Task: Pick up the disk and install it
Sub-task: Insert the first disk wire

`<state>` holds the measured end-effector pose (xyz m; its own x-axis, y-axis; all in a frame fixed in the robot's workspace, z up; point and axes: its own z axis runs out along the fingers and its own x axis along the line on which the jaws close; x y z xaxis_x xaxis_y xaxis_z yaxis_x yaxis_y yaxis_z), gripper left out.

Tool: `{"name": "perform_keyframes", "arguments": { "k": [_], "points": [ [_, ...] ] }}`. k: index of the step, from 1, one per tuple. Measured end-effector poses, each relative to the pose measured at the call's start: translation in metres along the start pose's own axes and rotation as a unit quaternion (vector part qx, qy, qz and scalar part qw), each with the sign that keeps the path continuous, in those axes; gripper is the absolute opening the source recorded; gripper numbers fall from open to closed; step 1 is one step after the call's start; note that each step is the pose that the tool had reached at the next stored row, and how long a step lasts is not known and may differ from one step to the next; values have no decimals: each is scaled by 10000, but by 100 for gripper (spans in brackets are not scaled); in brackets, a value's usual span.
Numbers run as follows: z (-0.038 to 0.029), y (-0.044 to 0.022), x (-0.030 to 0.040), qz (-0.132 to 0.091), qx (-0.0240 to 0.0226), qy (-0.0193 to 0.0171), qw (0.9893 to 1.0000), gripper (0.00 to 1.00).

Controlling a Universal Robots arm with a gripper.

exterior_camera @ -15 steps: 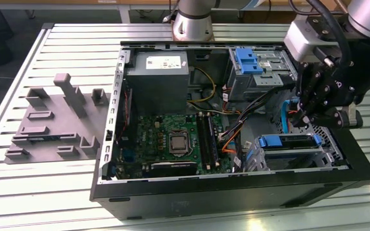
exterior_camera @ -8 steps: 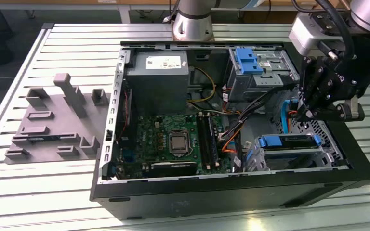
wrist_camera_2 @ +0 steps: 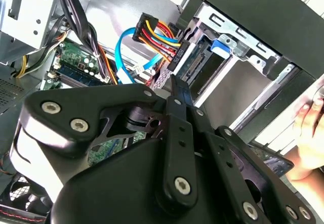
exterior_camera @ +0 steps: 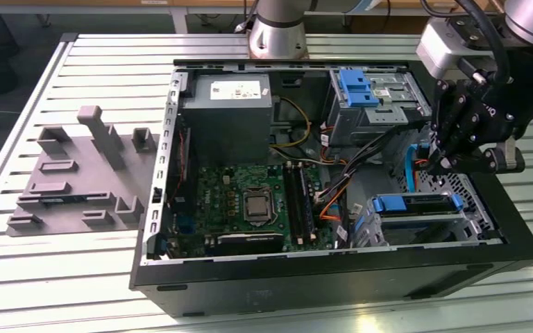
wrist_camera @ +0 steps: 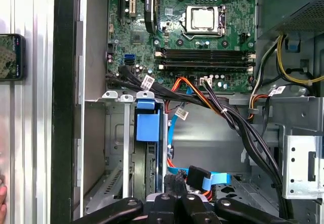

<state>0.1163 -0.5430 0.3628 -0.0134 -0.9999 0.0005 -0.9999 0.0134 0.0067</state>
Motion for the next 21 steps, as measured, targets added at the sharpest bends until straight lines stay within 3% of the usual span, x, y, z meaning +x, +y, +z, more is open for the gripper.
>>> {"name": "perform_keyframes", "arguments": {
  "k": [8,9,11,12,21],
  "points": [
    [0,-2,-4,0,0,0,10000,11],
    [0,-2,-4,0,0,0,10000,17],
    [0,-3,-5,0,0,0,10000,17],
    [1,-3,-6,0,0,0,10000,24],
    [0,-12,-20,-1,0,1,10000,24]
  ]
}}
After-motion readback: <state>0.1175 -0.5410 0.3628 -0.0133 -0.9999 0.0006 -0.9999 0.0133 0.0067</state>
